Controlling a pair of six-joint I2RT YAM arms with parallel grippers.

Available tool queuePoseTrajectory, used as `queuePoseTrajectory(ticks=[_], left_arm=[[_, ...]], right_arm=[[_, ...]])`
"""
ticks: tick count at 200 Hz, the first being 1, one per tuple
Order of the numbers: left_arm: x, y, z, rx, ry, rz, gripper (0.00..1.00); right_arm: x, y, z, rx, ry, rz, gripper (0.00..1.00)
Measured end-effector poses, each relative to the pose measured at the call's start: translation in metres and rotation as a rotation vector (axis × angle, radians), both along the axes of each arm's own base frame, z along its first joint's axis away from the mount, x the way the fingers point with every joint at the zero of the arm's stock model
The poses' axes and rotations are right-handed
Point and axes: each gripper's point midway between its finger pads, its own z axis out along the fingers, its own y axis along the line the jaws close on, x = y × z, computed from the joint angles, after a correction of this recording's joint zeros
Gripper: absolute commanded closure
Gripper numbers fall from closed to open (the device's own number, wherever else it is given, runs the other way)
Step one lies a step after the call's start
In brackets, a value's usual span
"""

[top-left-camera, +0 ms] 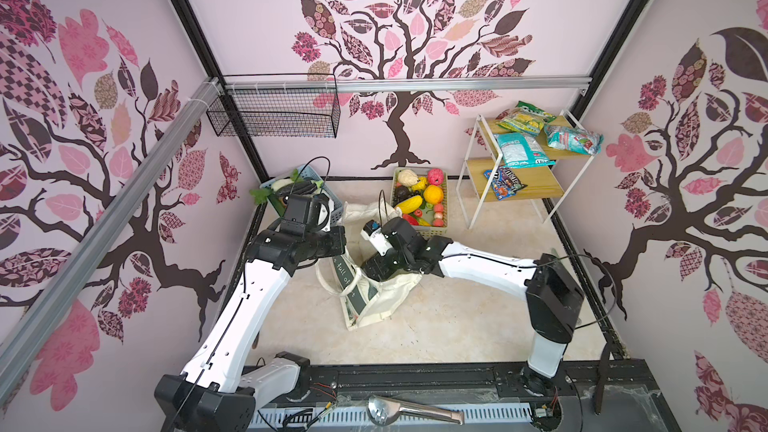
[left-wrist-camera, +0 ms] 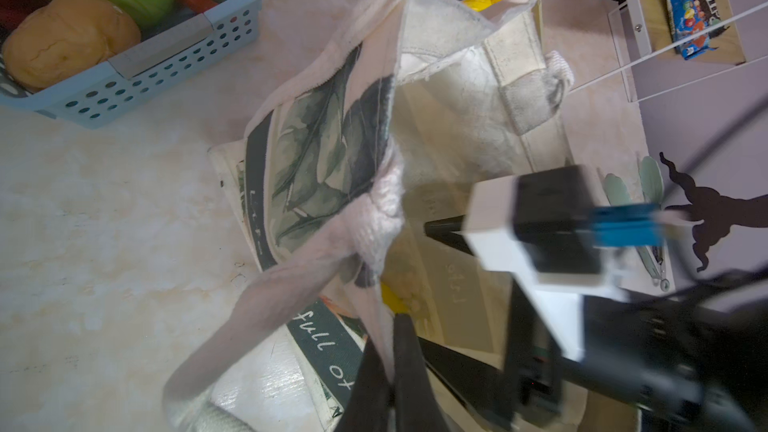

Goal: Place the food into the grocery bag and tie it
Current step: 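Release fruit and return right gripper to basket while left holds bag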

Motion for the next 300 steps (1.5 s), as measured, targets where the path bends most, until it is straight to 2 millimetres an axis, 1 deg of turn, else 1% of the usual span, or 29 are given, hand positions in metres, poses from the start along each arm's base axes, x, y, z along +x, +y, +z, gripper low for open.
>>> queuePoseTrajectory(ticks=[24, 38, 54, 73, 94, 108, 121, 128, 149, 163, 178, 194, 238, 255, 274, 300], left_arm=[[0.001, 0.008, -0.009, 0.016, 0.013, 0.027, 1.00], [0.002, 0.011, -0.013, 0.028, 0.017, 0.037, 1.00], [0.002, 0.014, -0.018, 0.044, 0.023, 0.051, 1.00], [0.002, 0.017, -0.024, 0.058, 0.033, 0.065, 1.00], [0.002, 0.019, -0.027, 0.065, 0.036, 0.074, 1.00], [0.003, 0.019, -0.028, 0.065, 0.036, 0.074, 1.00], [0.003, 0.018, -0.028, 0.060, 0.033, 0.071, 1.00], [0.003, 0.017, -0.028, 0.055, 0.031, 0.067, 1.00], [0.003, 0.013, -0.028, 0.034, 0.027, 0.051, 1.00], [0.003, 0.010, -0.027, 0.023, 0.023, 0.039, 1.00], [0.003, 0.008, -0.027, 0.014, 0.021, 0.029, 1.00], [0.002, 0.006, -0.026, 0.005, 0.022, 0.020, 1.00], [0.002, 0.001, -0.027, -0.016, 0.024, 0.001, 1.00], [0.001, -0.001, -0.026, -0.021, 0.023, -0.006, 1.00], [0.000, -0.005, -0.026, -0.023, 0.022, -0.020, 1.00], [-0.003, -0.011, -0.025, -0.023, 0.021, -0.042, 1.00]], right_arm=[[0.010, -0.019, 0.058, 0.097, -0.082, -0.042, 0.11], [0.021, -0.034, 0.081, 0.137, -0.119, -0.085, 0.11], [0.040, -0.054, 0.095, 0.158, -0.146, -0.156, 0.12], [0.071, -0.082, 0.096, 0.160, -0.147, -0.264, 0.13], [0.109, -0.115, 0.085, 0.149, -0.135, -0.389, 0.13], [0.134, -0.131, 0.071, 0.137, -0.116, -0.462, 0.13], [0.157, -0.143, 0.052, 0.119, -0.092, -0.520, 0.13], [0.168, -0.147, 0.039, 0.108, -0.073, -0.547, 0.13], [0.192, -0.154, 0.001, 0.072, -0.015, -0.601, 0.12], [0.203, -0.158, -0.020, 0.054, 0.019, -0.631, 0.12], [0.215, -0.161, -0.033, 0.050, 0.041, -0.657, 0.11], [0.228, -0.164, -0.039, 0.062, 0.055, -0.684, 0.11], [0.256, -0.159, -0.045, 0.141, 0.104, -0.724, 0.13], [0.262, -0.156, -0.053, 0.165, 0.134, -0.738, 0.14], [0.266, -0.152, -0.068, 0.178, 0.177, -0.747, 0.15], [0.269, -0.152, -0.085, 0.188, 0.218, -0.769, 0.16]])
